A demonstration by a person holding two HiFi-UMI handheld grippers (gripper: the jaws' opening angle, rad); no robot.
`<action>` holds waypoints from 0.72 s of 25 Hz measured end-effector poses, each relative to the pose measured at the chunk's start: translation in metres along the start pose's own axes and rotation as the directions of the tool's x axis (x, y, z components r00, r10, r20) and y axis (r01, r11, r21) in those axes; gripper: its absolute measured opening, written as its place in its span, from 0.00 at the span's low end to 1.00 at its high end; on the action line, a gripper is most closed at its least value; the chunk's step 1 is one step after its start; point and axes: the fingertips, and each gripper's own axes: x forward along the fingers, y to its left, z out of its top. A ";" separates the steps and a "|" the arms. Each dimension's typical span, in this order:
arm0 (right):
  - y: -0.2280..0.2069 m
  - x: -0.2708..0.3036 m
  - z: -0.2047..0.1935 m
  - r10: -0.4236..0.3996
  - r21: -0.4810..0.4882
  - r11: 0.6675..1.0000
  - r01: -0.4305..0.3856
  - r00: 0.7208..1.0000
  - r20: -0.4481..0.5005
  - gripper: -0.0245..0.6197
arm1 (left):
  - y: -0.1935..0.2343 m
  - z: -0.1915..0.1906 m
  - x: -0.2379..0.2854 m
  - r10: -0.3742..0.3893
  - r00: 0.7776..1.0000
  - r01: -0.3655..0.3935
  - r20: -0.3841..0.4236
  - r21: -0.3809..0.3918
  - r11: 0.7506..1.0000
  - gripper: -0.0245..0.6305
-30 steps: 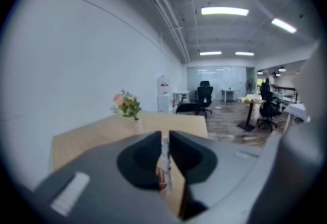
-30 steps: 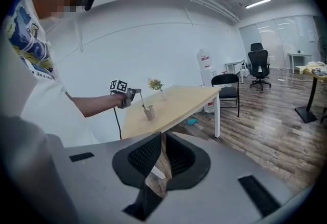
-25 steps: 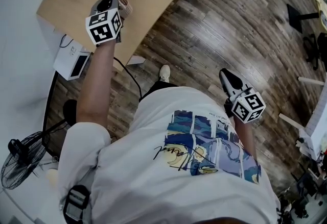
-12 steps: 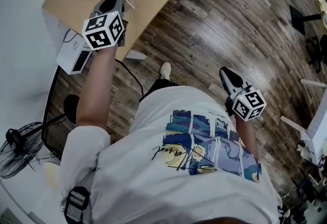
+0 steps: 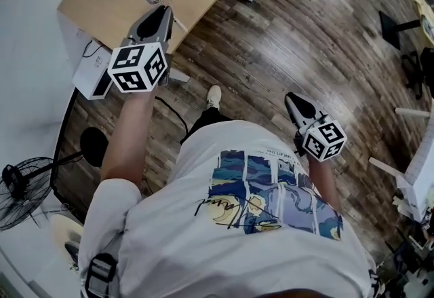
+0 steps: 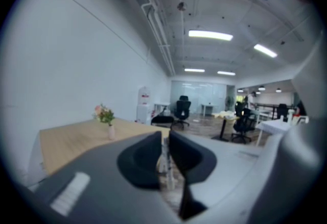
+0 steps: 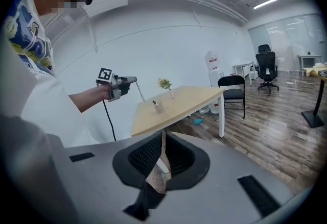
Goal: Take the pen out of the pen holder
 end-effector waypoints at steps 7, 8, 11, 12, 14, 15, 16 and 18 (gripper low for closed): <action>0.003 -0.017 -0.014 0.033 -0.030 0.999 -0.034 0.999 -0.024 0.07 | -0.056 -0.005 -0.034 -0.065 0.998 0.065 0.005 0.004 0.998 0.11; 0.004 -0.018 -0.015 0.040 -0.035 0.999 -0.041 0.999 -0.027 0.07 | -0.062 -0.006 -0.039 -0.070 0.998 0.070 0.006 0.005 0.998 0.11; 0.006 -0.021 -0.020 0.058 -0.046 0.997 -0.059 0.998 -0.034 0.07 | -0.076 -0.010 -0.053 -0.076 0.997 0.076 0.008 0.001 0.997 0.11; 0.007 -0.022 -0.021 0.063 -0.049 0.997 -0.064 0.997 -0.037 0.06 | -0.080 -0.010 -0.058 -0.077 0.997 0.077 0.009 0.000 0.997 0.11; 0.008 -0.024 -0.024 0.073 -0.057 0.996 -0.075 0.997 -0.040 0.06 | -0.086 -0.010 -0.067 -0.077 0.997 0.077 0.013 -0.001 0.997 0.11; 0.009 -0.025 -0.025 0.077 -0.060 0.995 -0.079 0.996 -0.040 0.06 | -0.089 -0.009 -0.071 -0.078 0.997 0.078 0.017 0.000 0.997 0.11; 0.010 -0.026 -0.027 0.080 -0.062 0.995 -0.083 0.996 -0.041 0.06 | -0.092 -0.009 -0.076 -0.078 0.997 0.078 0.020 0.000 0.997 0.11; 0.013 -0.028 -0.029 0.087 -0.065 0.994 -0.090 0.995 -0.044 0.06 | -0.098 -0.009 -0.083 -0.079 0.997 0.079 0.024 -0.003 0.997 0.11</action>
